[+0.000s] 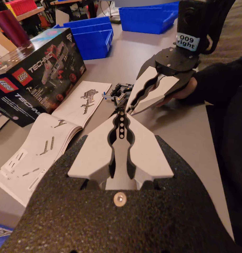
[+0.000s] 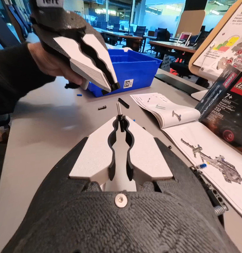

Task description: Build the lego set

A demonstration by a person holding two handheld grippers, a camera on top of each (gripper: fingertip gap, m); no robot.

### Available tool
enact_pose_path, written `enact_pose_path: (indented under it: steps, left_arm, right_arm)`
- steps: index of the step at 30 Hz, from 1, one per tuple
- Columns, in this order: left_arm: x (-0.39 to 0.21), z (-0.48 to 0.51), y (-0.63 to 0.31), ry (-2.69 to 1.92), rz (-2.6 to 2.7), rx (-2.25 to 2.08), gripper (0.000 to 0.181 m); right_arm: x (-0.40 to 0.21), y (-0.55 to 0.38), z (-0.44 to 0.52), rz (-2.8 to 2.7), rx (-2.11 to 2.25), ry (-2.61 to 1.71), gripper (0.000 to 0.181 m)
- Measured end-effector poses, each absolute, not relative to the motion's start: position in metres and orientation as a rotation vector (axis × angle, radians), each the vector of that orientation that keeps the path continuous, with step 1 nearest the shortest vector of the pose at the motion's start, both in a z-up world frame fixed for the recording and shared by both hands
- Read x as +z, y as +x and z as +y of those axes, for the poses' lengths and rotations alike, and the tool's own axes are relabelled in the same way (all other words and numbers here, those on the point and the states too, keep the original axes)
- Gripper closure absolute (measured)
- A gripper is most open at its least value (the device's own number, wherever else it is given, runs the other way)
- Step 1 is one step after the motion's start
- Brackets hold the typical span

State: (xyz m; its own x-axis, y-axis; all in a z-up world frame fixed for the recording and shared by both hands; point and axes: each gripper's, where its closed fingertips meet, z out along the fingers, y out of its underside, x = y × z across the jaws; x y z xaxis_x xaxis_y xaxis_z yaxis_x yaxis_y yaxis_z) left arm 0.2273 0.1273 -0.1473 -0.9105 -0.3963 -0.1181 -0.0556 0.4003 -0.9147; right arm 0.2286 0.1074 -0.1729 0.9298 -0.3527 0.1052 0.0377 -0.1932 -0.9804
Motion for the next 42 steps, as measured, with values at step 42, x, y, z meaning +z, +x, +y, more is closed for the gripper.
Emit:
enact_pose_path:
  steps: [42]
  left_arm:
    - [-0.148,0.107,0.201,0.174,2.769,-0.763,0.176]
  right_arm:
    - [-0.16,0.205,0.105,0.041,-0.398,-1.65,0.178]
